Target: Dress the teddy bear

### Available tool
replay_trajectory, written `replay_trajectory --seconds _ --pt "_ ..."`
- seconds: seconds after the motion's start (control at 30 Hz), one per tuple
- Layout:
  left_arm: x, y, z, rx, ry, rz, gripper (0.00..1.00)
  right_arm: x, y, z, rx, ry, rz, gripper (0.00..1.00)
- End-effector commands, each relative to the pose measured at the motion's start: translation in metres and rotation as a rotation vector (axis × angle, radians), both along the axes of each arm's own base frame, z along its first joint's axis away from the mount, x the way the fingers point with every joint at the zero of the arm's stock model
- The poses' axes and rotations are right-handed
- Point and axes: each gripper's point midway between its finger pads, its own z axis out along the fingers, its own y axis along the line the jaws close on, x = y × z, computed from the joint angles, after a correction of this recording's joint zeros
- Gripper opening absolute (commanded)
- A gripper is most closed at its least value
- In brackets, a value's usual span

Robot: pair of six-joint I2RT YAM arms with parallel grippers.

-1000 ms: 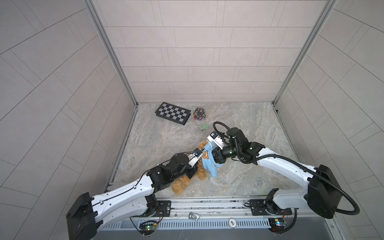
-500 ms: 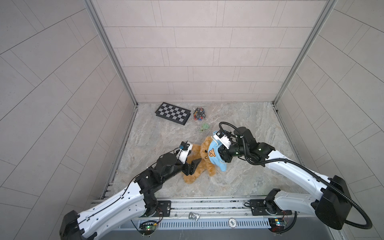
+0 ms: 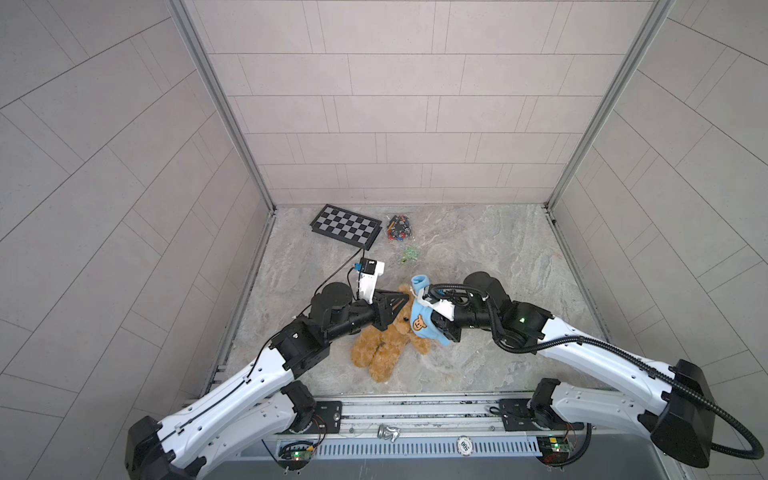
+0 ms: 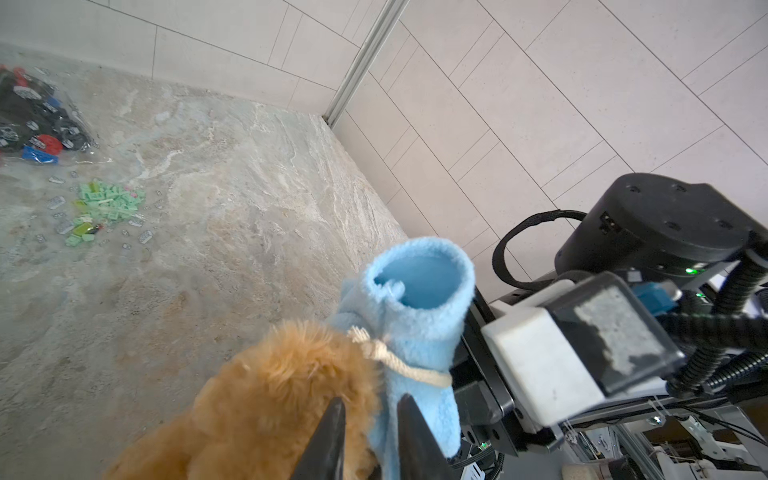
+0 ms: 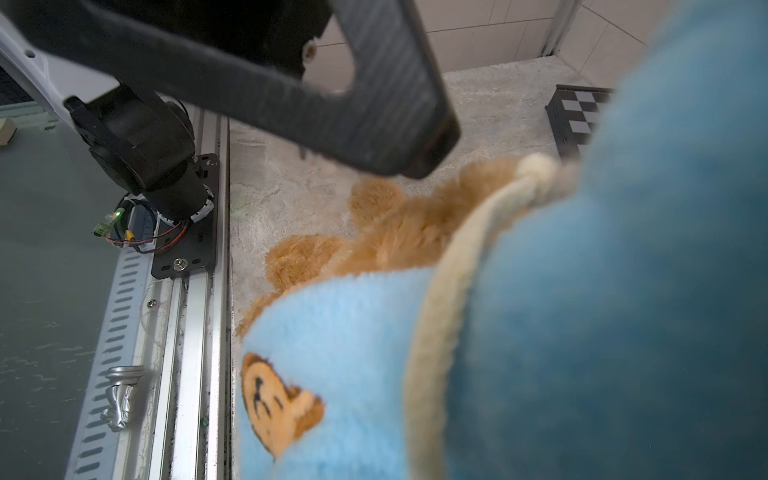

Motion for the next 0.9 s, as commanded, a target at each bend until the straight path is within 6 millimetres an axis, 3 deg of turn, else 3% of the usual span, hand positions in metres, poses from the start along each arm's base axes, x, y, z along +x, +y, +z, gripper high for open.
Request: replay_trajectory --seconds 0.0,0.37,0.57,0.67,0.87 --pt "-0.008 -0.010 0.011 -0.023 0.021 -0.047 0.25 0.001 0.008 0.030 0.075 -0.133 0.038 0.00" --pt "-0.026 -0.031 0.007 -0.001 0.047 -0.126 0.24 0.004 0.010 0.030 0.077 -0.140 0.016 0.00" --pt "-0.020 -0.034 -0.007 0.064 0.088 -0.108 0.23 0.004 0.010 0.035 0.092 -0.161 0.013 0.00" --pt "-0.014 -0.031 -0.014 0.099 0.100 -0.068 0.30 0.001 0.010 0.036 0.098 -0.167 0.019 0.00" --pt "-0.007 -0.016 -0.018 0.121 0.096 0.008 0.30 -0.003 0.006 0.035 0.100 -0.187 0.024 0.00"
